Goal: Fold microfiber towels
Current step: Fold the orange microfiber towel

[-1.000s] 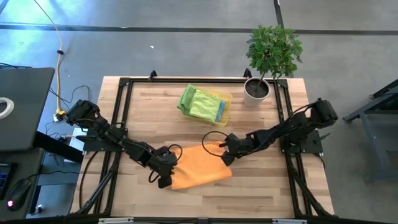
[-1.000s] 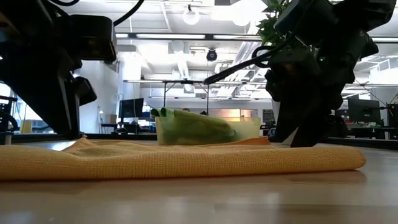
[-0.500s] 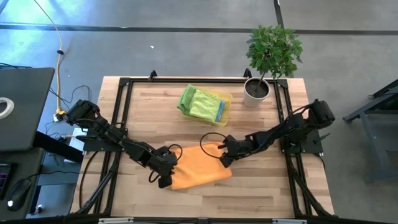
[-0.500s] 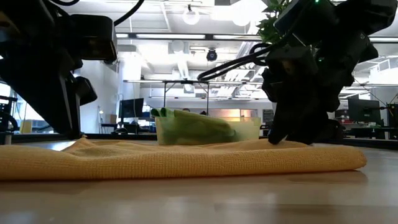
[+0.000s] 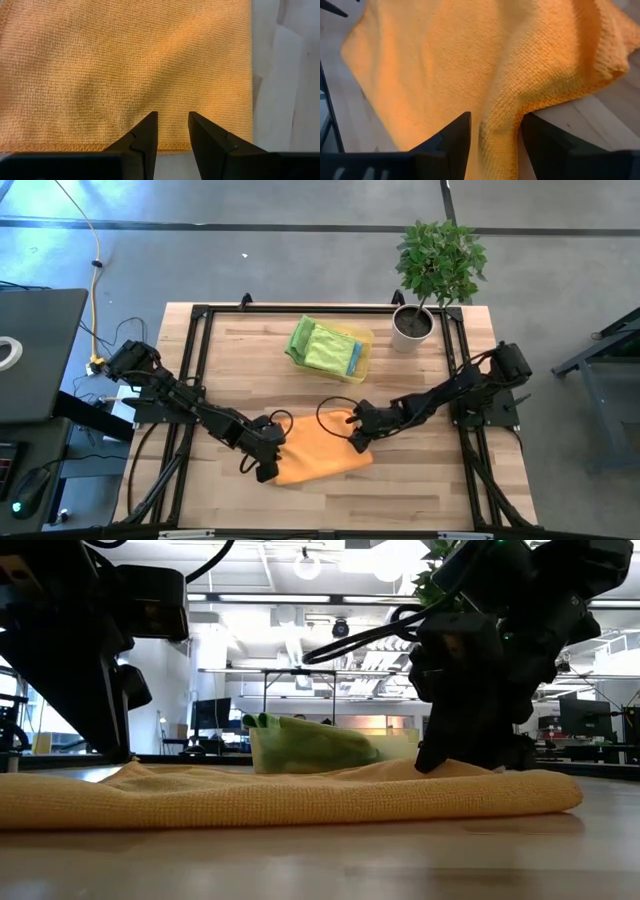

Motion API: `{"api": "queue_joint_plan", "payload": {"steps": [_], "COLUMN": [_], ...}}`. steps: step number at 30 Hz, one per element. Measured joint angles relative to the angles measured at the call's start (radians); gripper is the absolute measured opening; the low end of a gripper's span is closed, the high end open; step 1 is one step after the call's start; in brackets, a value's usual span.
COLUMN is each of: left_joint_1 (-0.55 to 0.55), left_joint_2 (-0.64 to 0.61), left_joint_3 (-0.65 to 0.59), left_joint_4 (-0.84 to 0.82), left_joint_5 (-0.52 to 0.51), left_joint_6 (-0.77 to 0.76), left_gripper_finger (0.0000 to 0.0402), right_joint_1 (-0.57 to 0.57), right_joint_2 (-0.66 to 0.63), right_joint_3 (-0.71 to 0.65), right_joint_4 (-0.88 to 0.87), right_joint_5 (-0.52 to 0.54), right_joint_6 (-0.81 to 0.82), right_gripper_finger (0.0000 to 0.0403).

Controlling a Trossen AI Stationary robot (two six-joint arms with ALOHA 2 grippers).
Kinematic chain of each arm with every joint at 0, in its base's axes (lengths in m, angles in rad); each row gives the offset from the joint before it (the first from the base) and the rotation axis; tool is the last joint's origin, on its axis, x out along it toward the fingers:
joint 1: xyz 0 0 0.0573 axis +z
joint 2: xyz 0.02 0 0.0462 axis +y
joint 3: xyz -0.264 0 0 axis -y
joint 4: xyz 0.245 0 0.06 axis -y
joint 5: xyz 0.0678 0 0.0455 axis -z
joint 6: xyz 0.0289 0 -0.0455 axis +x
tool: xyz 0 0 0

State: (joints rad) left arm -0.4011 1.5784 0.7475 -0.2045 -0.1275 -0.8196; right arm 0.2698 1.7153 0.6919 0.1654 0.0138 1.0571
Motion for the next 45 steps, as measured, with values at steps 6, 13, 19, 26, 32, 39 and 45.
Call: {"api": "queue_joint_plan", "payload": {"steps": [6, 13, 19, 26, 32, 39, 45], "left_joint_1": [0.0, 0.0, 0.0, 0.0, 0.0, 0.0, 0.0], "left_joint_2": [0.0, 0.001, 0.001, 0.0, 0.0, 0.0, 0.0], "left_joint_3": [0.0, 0.0, 0.0, 0.0, 0.0, 0.0, 0.0], "left_joint_4": [0.0, 0.018, 0.161, 0.292, 0.384, 0.47, 0.51], "left_joint_5": [0.0, 0.001, 0.001, 0.002, 0.002, 0.002, 0.0], "left_joint_6": [0.0, -0.015, -0.063, -0.146, -0.147, -0.149, -0.158], "left_gripper_finger": [0.0099, 0.0099, 0.0099, 0.0099, 0.0099, 0.0099, 0.0099], "right_joint_1": [0.001, 0.0, -0.001, -0.001, -0.001, 0.001, 0.001], "right_joint_2": [0.0, 0.001, -0.008, -0.09, -0.191, -0.314, -0.42], "right_joint_3": [0.001, 0.001, 0.004, 0.001, -0.002, -0.001, -0.001], "right_joint_4": [-0.008, -0.046, -0.098, -0.277, -0.545, -0.891, -1.101], "right_joint_5": [0.042, 0.065, 0.06, 0.03, 0.027, -0.013, -0.019], "right_joint_6": [0.092, 0.127, 0.121, 0.058, 0.061, 0.09, 0.108], "right_gripper_finger": [0.0126, 0.0018, 0.0011, 0.0004, 0.0001, 0.0001, 0.0001]}}
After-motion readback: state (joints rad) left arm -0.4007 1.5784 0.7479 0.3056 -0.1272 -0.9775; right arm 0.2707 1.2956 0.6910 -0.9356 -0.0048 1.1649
